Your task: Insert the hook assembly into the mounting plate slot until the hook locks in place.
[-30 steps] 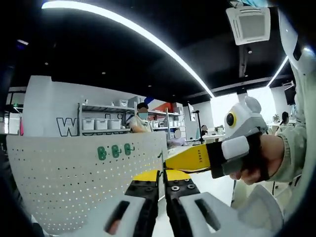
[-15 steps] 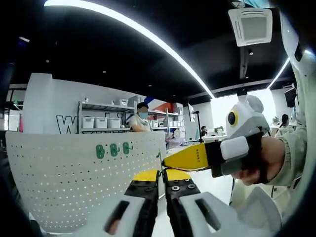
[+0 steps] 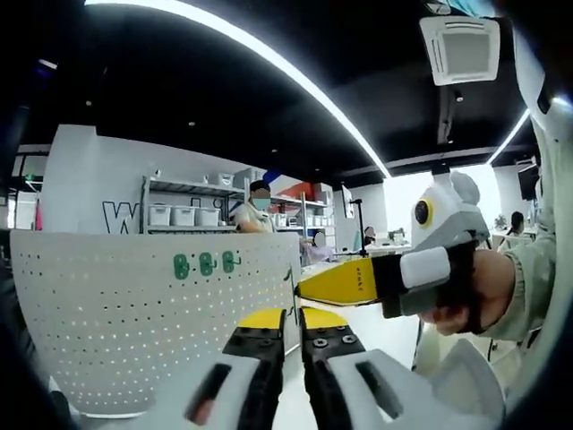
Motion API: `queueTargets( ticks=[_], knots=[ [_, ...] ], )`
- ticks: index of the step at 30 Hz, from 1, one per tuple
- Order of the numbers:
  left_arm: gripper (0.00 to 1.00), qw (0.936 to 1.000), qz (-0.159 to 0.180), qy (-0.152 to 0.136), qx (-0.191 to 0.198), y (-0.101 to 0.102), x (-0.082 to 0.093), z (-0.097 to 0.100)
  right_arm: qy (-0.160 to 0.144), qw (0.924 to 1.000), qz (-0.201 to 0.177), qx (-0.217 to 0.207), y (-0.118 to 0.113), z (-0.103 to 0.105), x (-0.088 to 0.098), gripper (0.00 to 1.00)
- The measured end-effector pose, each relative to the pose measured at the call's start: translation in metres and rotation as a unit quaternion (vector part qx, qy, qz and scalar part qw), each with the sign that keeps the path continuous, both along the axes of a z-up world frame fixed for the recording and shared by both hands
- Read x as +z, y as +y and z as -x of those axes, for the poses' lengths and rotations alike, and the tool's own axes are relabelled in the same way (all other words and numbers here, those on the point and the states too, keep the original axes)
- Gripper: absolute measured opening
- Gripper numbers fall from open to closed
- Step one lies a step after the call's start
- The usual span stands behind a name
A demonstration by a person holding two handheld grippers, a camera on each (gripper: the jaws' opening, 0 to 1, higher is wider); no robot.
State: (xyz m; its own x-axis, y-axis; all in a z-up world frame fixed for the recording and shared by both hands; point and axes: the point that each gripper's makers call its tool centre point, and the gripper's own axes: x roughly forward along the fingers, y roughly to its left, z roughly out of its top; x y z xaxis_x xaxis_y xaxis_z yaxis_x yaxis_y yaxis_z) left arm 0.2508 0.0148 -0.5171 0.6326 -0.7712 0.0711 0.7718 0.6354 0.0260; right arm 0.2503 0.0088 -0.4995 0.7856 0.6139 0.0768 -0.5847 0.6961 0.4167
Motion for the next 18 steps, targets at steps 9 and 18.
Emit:
queueTargets(
  ticks=[9, 18],
  knots=[
    [0.22, 0.9986, -0.036, 0.032, 0.021, 0.009, -0.025, -0.004, -0.002, 1.0, 0.002, 0.001, 0.0, -0.002, 0.001, 0.01],
    [0.29, 0.9944, -0.063, 0.075, 0.039, 0.022, -0.06, -0.001, 0.0, 1.0, 0.005, -0.001, 0.0, -0.002, -0.004, 0.01]
  ],
)
